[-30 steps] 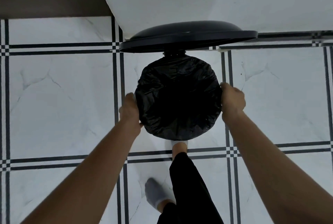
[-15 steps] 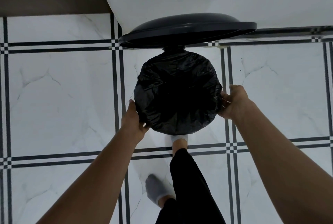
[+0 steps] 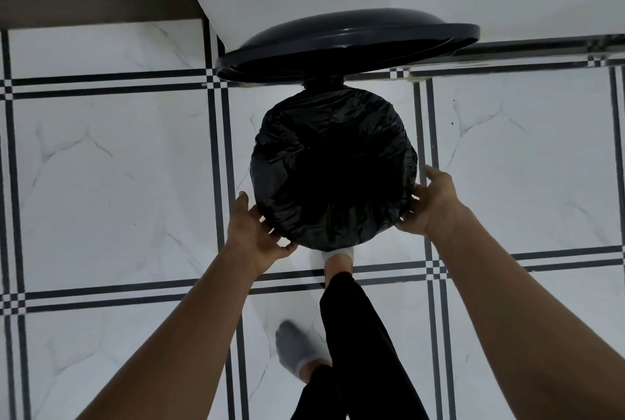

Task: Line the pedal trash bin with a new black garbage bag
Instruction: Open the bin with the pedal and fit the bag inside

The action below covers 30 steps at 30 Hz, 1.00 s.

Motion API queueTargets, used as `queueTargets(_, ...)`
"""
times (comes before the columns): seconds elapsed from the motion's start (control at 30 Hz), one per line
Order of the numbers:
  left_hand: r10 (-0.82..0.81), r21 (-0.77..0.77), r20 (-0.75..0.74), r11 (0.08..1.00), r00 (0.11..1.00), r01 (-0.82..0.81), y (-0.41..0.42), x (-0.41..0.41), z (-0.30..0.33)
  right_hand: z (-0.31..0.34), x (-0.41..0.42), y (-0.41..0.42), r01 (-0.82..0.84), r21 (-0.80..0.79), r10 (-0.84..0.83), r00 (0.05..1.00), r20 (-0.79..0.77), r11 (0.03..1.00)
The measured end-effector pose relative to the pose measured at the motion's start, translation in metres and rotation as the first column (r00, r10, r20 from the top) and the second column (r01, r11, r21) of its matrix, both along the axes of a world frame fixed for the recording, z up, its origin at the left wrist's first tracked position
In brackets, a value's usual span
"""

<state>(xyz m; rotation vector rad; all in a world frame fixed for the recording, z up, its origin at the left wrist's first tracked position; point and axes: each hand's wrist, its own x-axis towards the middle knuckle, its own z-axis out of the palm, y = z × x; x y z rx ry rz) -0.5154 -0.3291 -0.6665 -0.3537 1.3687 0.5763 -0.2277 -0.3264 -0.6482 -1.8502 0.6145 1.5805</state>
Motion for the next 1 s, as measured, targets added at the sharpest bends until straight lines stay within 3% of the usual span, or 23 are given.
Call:
queueTargets(0.13,0.117,-0.014,0.053,0.993,0.992,-0.116,-0.009,0.007,-0.001,-0.006,-0.013,-0.009,0.137,0.143,-0.136,0.991,-0.021,0.980)
queueTargets(0.3,0.320,0.031,0.070,0.946,0.945,-0.323,-0.024,0.017,-0.004,-0.004,-0.024,-0.030,0.087,0.236,-0.099,0.994,0.039,0.968)
queueTargets(0.43,0.184,0.029,0.146,0.981,0.972,-0.190,-0.036,0.015,0.000,-0.006,-0.026,-0.046,0.186,0.288,-0.197,0.980,0.009,0.939)
queueTargets(0.57,0.176,-0.009,0.172,0.984,0.969,-0.178,-0.038,0.010,-0.004,-0.014,-0.024,-0.050,0.291,0.314,-0.277,0.957,-0.091,0.904)
queueTargets(0.77,0.228,-0.006,0.119,0.973,0.966,-0.229,-0.038,0.010,-0.013,-0.024,-0.015,-0.050,0.234,0.319,-0.197,0.970,-0.144,0.918)
queueTargets(1.0,0.188,0.027,0.037,0.982,0.981,-0.189,-0.032,0.010,-0.017,-0.026,-0.009,-0.047,0.188,0.318,-0.174,0.982,-0.073,0.929)
